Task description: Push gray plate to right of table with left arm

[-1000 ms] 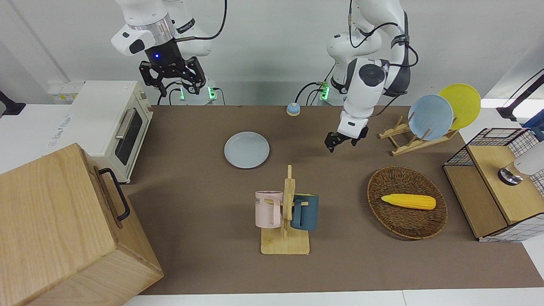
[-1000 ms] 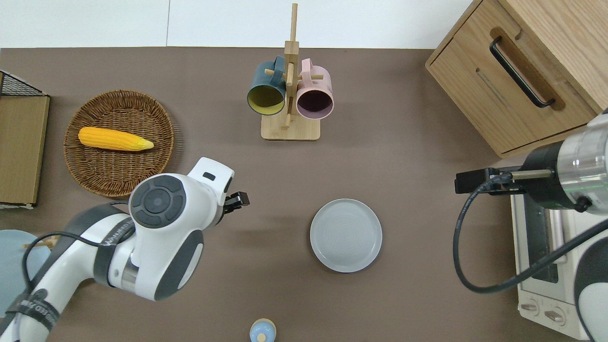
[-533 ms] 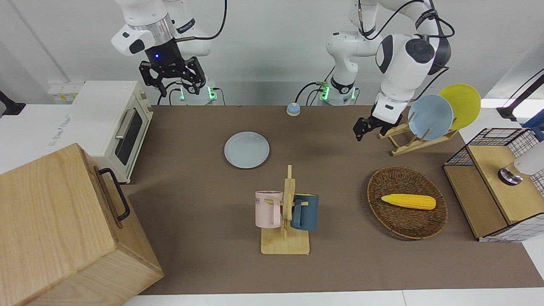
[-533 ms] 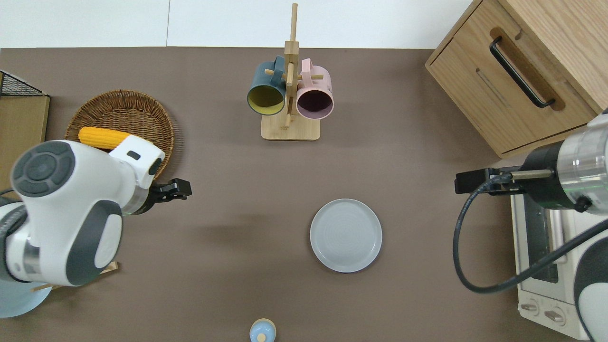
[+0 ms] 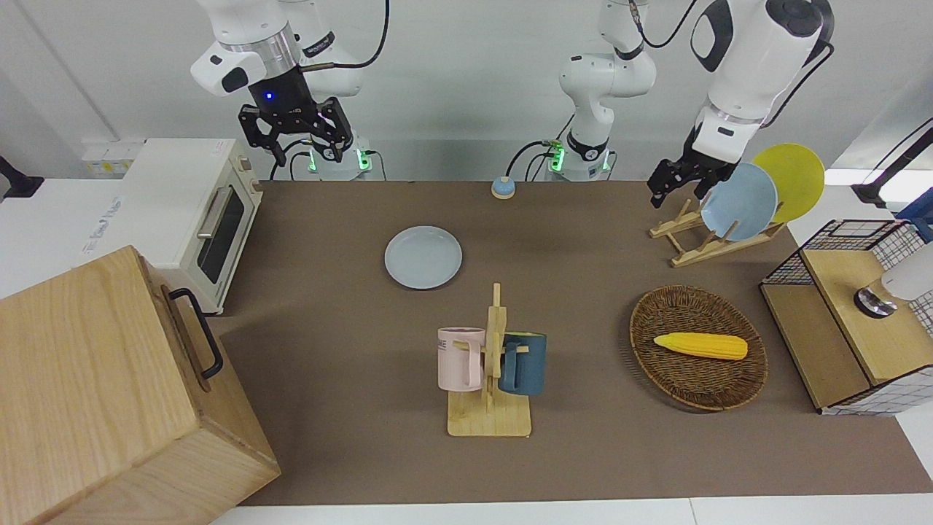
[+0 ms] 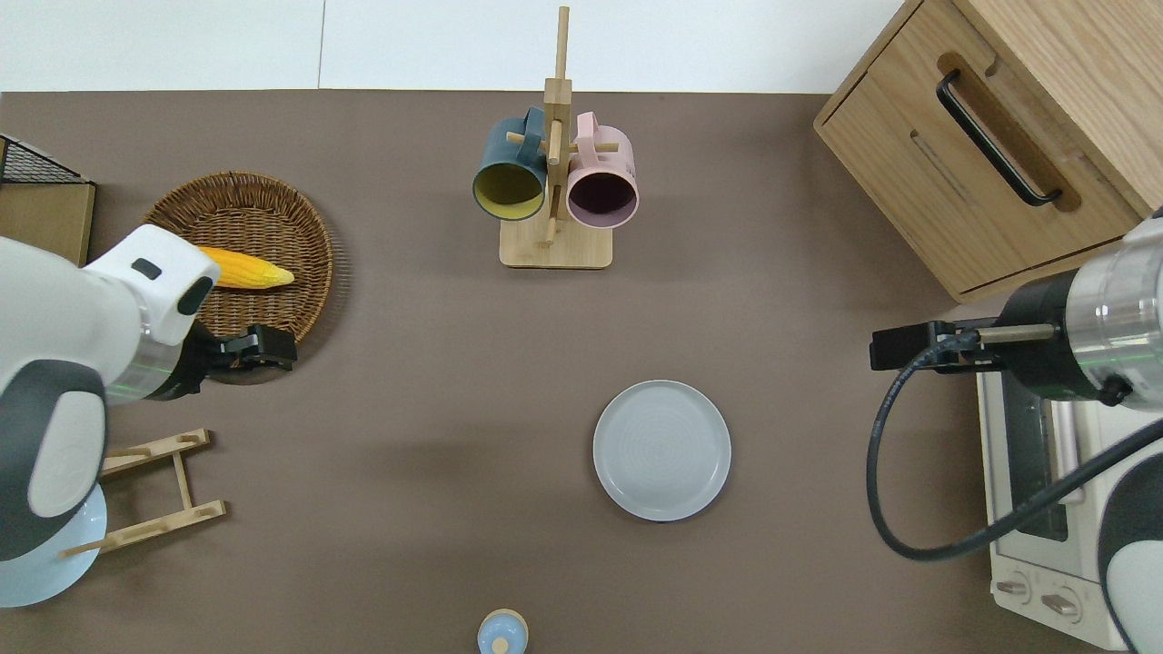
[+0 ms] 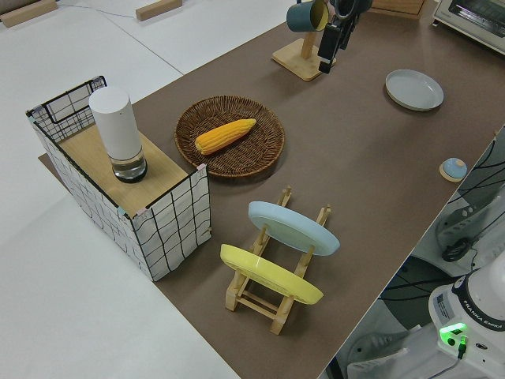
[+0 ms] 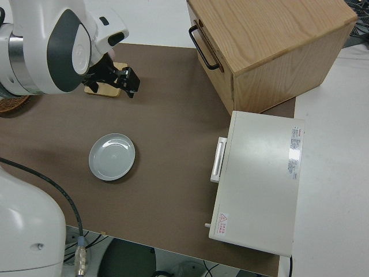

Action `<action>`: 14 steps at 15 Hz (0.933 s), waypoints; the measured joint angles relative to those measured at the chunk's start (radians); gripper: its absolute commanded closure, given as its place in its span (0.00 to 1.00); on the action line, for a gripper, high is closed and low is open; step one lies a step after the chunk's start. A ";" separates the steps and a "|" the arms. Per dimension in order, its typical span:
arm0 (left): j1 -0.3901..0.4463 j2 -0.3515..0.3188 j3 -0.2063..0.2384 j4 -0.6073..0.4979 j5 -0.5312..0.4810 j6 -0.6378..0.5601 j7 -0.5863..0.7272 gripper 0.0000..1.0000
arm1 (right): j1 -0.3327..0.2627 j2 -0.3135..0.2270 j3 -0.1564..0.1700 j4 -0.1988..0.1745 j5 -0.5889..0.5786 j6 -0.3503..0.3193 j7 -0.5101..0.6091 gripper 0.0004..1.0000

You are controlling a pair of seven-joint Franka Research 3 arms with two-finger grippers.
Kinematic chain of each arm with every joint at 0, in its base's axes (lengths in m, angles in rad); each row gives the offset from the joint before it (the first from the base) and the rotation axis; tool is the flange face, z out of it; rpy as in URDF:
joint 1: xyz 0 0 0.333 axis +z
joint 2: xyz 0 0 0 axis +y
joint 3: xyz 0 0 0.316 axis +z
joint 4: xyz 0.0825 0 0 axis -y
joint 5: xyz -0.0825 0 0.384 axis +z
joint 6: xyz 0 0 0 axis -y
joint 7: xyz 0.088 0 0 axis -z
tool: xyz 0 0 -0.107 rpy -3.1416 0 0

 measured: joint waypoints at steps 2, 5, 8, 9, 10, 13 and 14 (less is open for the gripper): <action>0.006 -0.002 -0.002 0.067 0.003 -0.070 0.019 0.01 | 0.000 0.000 0.000 0.000 0.000 0.000 0.000 0.00; 0.008 -0.003 0.001 0.100 0.004 -0.147 0.077 0.01 | 0.000 0.000 0.000 0.000 0.000 0.000 0.000 0.00; 0.019 -0.003 0.000 0.130 0.004 -0.205 0.123 0.01 | 0.000 0.000 0.000 0.000 0.000 0.000 0.000 0.00; 0.023 -0.003 0.001 0.149 0.004 -0.229 0.131 0.01 | 0.000 0.000 0.000 0.000 0.000 0.000 0.000 0.00; 0.025 -0.003 0.002 0.163 0.004 -0.244 0.134 0.01 | 0.000 0.000 0.000 0.000 0.000 0.000 0.000 0.00; 0.027 -0.003 0.000 0.190 0.004 -0.265 0.136 0.01 | 0.000 0.000 0.000 0.000 0.000 0.000 0.000 0.00; 0.027 -0.003 -0.001 0.191 0.004 -0.265 0.136 0.01 | 0.000 0.000 0.000 0.000 0.000 0.000 0.000 0.00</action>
